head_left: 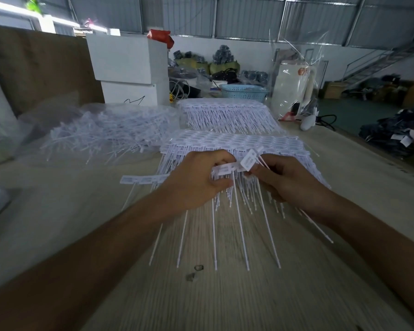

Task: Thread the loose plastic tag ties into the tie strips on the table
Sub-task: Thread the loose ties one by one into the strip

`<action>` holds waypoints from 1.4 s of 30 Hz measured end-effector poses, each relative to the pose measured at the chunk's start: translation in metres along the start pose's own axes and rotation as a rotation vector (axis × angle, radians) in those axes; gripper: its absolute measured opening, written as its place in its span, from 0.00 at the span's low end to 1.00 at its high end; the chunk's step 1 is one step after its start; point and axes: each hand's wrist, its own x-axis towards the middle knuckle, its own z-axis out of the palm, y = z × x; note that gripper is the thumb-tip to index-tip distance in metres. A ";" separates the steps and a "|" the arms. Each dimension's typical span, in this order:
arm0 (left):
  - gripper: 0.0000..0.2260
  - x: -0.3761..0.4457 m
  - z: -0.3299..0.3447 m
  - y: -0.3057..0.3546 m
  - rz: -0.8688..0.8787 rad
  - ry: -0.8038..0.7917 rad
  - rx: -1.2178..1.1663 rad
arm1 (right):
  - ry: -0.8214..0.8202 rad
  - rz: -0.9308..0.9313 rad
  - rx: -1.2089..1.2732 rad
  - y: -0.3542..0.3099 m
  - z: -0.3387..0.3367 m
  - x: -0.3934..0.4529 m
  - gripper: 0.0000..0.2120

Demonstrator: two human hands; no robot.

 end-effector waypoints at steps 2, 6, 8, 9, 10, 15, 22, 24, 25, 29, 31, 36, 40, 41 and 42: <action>0.08 -0.001 0.003 0.000 0.021 0.052 0.059 | -0.011 0.017 0.012 -0.001 0.002 -0.001 0.19; 0.05 0.000 0.002 -0.001 0.052 0.108 0.112 | -0.021 0.016 -0.021 -0.001 0.003 -0.001 0.23; 0.05 -0.001 0.002 0.000 0.053 0.112 0.117 | -0.012 -0.058 -0.085 -0.001 0.004 0.000 0.22; 0.05 -0.001 0.002 -0.001 0.052 0.114 0.121 | -0.005 -0.095 -0.122 0.000 0.004 0.000 0.22; 0.06 -0.001 0.003 -0.001 0.051 0.116 0.120 | -0.004 -0.126 -0.153 0.000 0.004 0.001 0.21; 0.07 -0.001 0.006 -0.002 0.036 0.080 0.078 | 0.015 -0.219 -0.244 0.001 0.001 0.002 0.12; 0.06 0.000 0.007 -0.005 -0.011 0.041 -0.026 | 0.010 -0.245 -0.288 0.004 0.000 0.002 0.06; 0.05 0.001 0.006 -0.005 0.004 0.013 -0.016 | -0.002 -0.240 -0.285 0.004 0.000 0.001 0.05; 0.05 0.000 0.006 -0.006 0.013 0.003 -0.019 | -0.004 -0.237 -0.282 0.004 0.000 0.001 0.05; 0.05 0.001 0.006 -0.008 0.007 -0.030 -0.049 | 0.002 -0.228 -0.281 0.005 0.000 0.004 0.07; 0.04 0.001 0.007 -0.009 0.012 -0.048 -0.072 | 0.010 -0.234 -0.326 0.007 -0.002 0.003 0.03; 0.03 0.002 0.007 -0.014 -0.020 -0.068 -0.116 | 0.035 -0.280 -0.419 0.008 -0.004 0.001 0.05; 0.10 0.000 0.006 -0.012 0.044 -0.030 -0.172 | 0.008 -0.243 -0.400 0.008 -0.003 0.002 0.14; 0.11 -0.001 0.007 -0.011 0.046 -0.030 -0.187 | -0.008 -0.232 -0.407 0.007 -0.003 0.002 0.19; 0.11 -0.001 0.008 -0.011 0.045 -0.024 -0.186 | -0.019 -0.223 -0.408 0.007 -0.004 0.003 0.22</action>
